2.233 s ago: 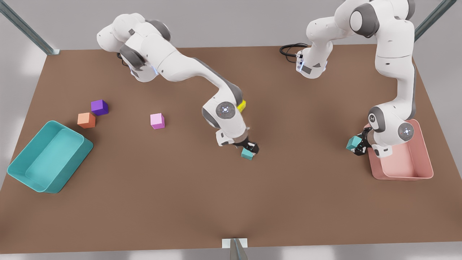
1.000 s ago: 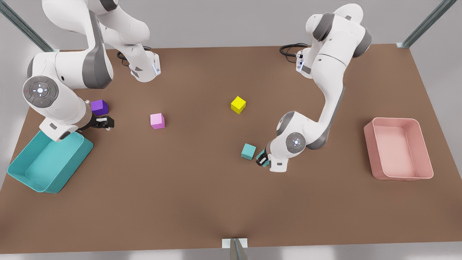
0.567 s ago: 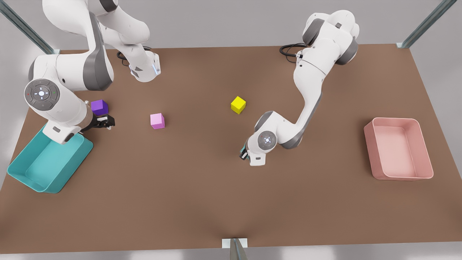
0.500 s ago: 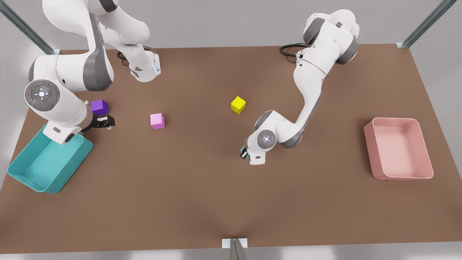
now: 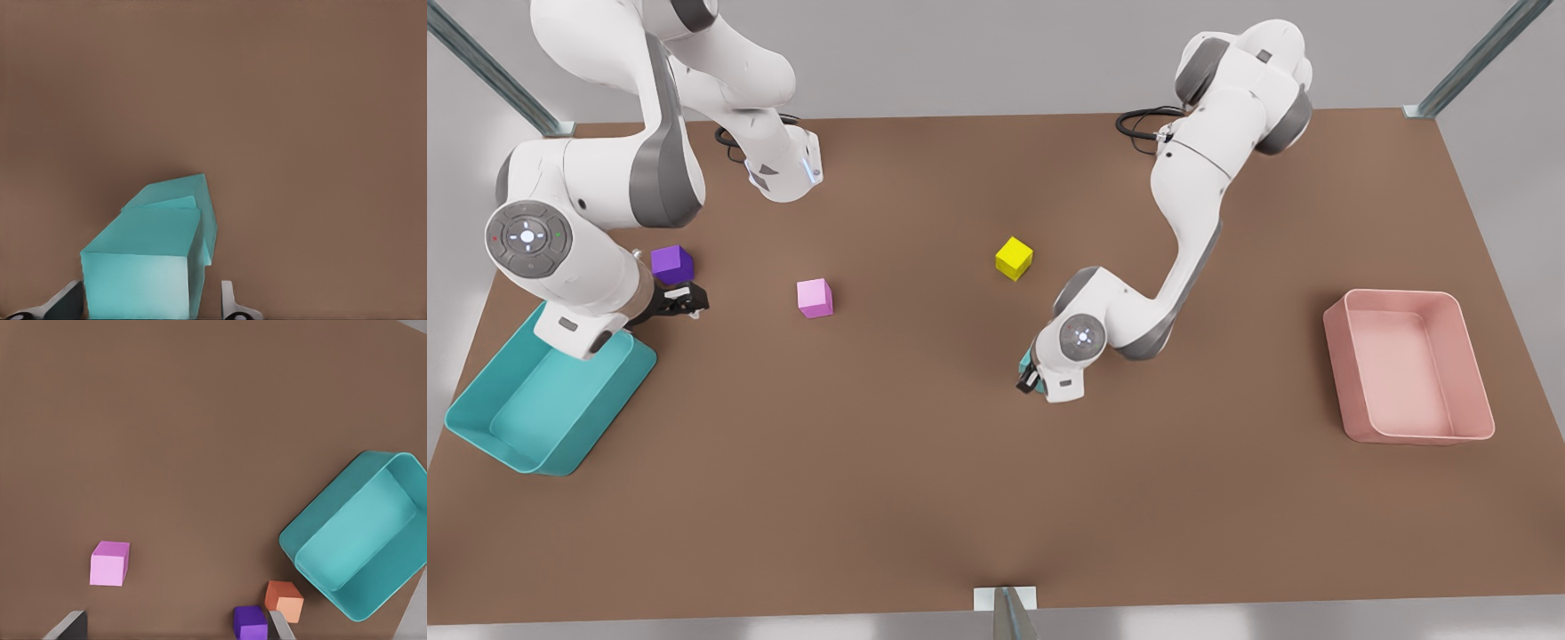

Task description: Stack the two blue cubes on top of each other

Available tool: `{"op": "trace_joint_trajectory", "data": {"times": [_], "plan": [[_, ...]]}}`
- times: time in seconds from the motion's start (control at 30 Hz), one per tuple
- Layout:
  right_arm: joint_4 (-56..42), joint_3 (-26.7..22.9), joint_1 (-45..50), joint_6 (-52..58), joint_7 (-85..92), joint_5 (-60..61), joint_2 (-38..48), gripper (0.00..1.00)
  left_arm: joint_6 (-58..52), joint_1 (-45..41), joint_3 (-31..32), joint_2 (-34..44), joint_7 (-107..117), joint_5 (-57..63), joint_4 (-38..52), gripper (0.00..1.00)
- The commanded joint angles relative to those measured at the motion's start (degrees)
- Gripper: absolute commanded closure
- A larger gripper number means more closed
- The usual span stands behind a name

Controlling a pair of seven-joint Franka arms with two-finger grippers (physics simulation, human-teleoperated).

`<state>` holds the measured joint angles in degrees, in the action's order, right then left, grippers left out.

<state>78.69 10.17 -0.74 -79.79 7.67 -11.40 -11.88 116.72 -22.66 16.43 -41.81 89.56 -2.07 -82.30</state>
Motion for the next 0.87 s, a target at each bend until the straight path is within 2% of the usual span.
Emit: {"op": "trace_joint_trajectory", "data": {"times": [0.0, 0.2, 0.23, 0.27, 0.3, 0.33, 0.37, 0.4, 0.43, 0.47, 0.53, 0.6, 0.83], "plan": [[0.0, 0.0, 0.0, 0.0, 2.5, 0.1, 0.0, 0.0, -7.1, 0.0, 0.1, 0.5, 6.0, 0.0, 0.0, 0.0], [0.0, -0.1, 0.0, 0.0, 2.5, -0.3, 0.1, 0.0, -7.2, 0.3, 0.0, 3.8, 6.9, -0.3, 1.3, 0.0], [0.0, -0.1, 0.0, 0.0, 2.5, -0.3, 0.1, 0.0, -11.2, 3.2, 2.2, 5.6, 4.3, 0.0, 1.7, 0.0], [0.0, -0.1, 0.0, 0.0, 2.5, -0.3, 0.1, 0.0, -19.7, 6.6, 2.5, 5.6, -0.8, 0.1, 8.9, 0.0], [0.0, -0.1, -0.1, 0.0, 2.5, -0.3, 0.1, 0.0, -30.1, 11.7, 2.4, 5.5, -17.8, 4.9, 16.8, 0.0], [0.0, -0.1, 0.0, 0.0, 2.4, -0.6, 0.2, 0.0, -37.1, 14.1, 2.4, 5.6, -37.8, 9.1, 20.4, 0.0], [-0.1, -0.1, 0.0, 0.0, 2.4, -0.6, 0.2, 0.0, -38.0, 14.8, 2.3, 5.6, -51.5, 12.2, 20.7, 0.0], [0.0, -0.1, 0.0, 0.0, 2.4, -0.6, 0.1, 0.0, -37.8, 18.8, 2.3, 6.7, -62.9, 12.7, 20.7, 0.0], [0.0, -0.1, 0.0, 0.0, 2.4, -0.5, 0.1, 0.0, -33.3, 20.3, -1.2, 16.5, -85.3, 12.4, 9.0, 0.0], [-0.1, -0.1, -0.1, 0.0, 2.4, -0.5, 0.1, 0.0, -24.2, 20.9, -5.2, 26.2, -97.6, 10.3, -4.9, 0.0], [0.0, -0.1, 0.0, 0.0, 2.4, -0.5, 0.1, 0.0, -41.8, 20.9, -9.3, 27.4, -97.6, 5.1, 3.2, 0.0], [0.0, -0.1, 0.0, 0.0, 2.4, -0.4, 0.1, 0.0, -43.3, 20.1, -11.5, 27.4, -97.3, 2.2, 3.6, 0.0], [0.0, -0.1, -0.1, 0.0, 2.5, -0.4, 0.1, 0.0, -44.4, 19.7, -11.7, 27.2, -97.3, 2.2, 5.4, 0.0]]}}
